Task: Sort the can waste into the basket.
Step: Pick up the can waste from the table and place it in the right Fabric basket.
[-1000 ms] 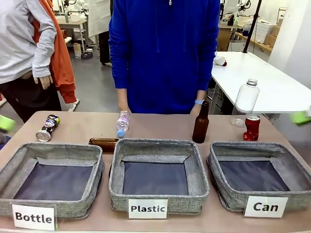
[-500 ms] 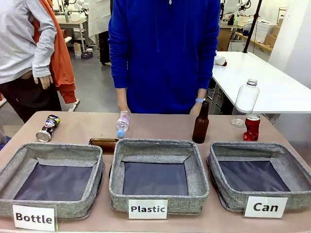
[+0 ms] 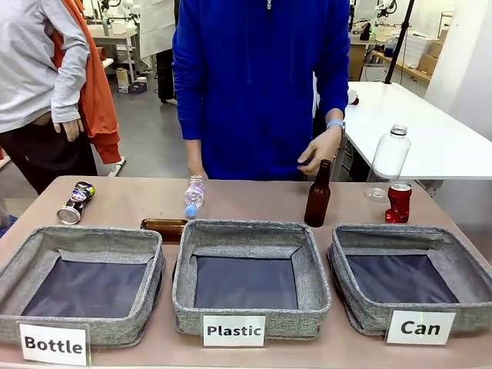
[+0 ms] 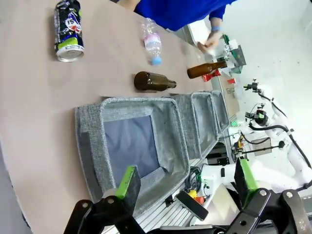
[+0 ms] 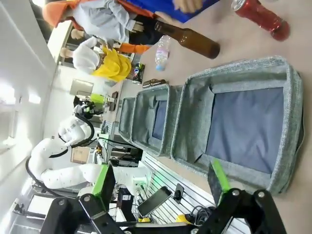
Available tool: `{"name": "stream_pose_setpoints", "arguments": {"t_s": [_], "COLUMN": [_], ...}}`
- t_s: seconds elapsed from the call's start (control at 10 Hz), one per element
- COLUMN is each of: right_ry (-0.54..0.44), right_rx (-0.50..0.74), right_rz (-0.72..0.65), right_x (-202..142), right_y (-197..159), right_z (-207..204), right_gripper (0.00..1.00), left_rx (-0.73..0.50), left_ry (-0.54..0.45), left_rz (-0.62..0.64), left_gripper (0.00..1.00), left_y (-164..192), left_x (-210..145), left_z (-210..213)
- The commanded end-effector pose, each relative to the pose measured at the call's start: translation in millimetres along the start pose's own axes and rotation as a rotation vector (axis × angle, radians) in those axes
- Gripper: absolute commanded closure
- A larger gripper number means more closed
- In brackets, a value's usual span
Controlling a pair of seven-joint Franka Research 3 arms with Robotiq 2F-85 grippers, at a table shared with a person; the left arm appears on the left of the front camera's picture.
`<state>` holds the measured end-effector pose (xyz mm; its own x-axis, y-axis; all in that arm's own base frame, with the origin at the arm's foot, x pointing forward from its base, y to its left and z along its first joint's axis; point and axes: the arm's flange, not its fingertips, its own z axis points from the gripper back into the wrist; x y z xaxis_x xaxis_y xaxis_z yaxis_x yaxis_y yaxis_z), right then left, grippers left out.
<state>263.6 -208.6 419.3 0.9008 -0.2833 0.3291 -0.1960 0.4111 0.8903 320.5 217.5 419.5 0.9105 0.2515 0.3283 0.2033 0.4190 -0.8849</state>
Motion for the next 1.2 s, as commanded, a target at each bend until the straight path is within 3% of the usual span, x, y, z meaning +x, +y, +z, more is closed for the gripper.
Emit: {"name": "stream_pose_setpoints", "arguments": {"t_s": [0.0,0.3,0.4,0.7,1.0,1.1], "right_ry": [-0.026,-0.026,-0.026,-0.026,-0.026,-0.026], "right_rx": [0.018,0.018,0.018,0.018,0.018,0.018], "right_rz": [0.022,0.022,0.022,0.022,0.022,0.022], "right_x": [1,1,1,1,1,1], "right_y": [0,0,0,0,0,0], "right_z": [2,2,2,2,2,2], "right_gripper": [0.0,0.0,0.0,0.0,0.0,0.0], "left_rx": [-0.011,0.004,0.058,0.349,0.751,0.82], "left_ry": [0.0,0.001,0.021,0.09,0.009,0.091], "left_rz": [-0.022,0.0,-0.036,-0.086,-0.191,-0.235], "left_gripper": [0.0,0.0,0.0,0.0,0.0,0.0], "left_y": [3,1,-11,-55,-78,-76], "left_x": [-4,-2,5,84,135,144], "left_z": [0,1,-8,-73,-172,-198]}}
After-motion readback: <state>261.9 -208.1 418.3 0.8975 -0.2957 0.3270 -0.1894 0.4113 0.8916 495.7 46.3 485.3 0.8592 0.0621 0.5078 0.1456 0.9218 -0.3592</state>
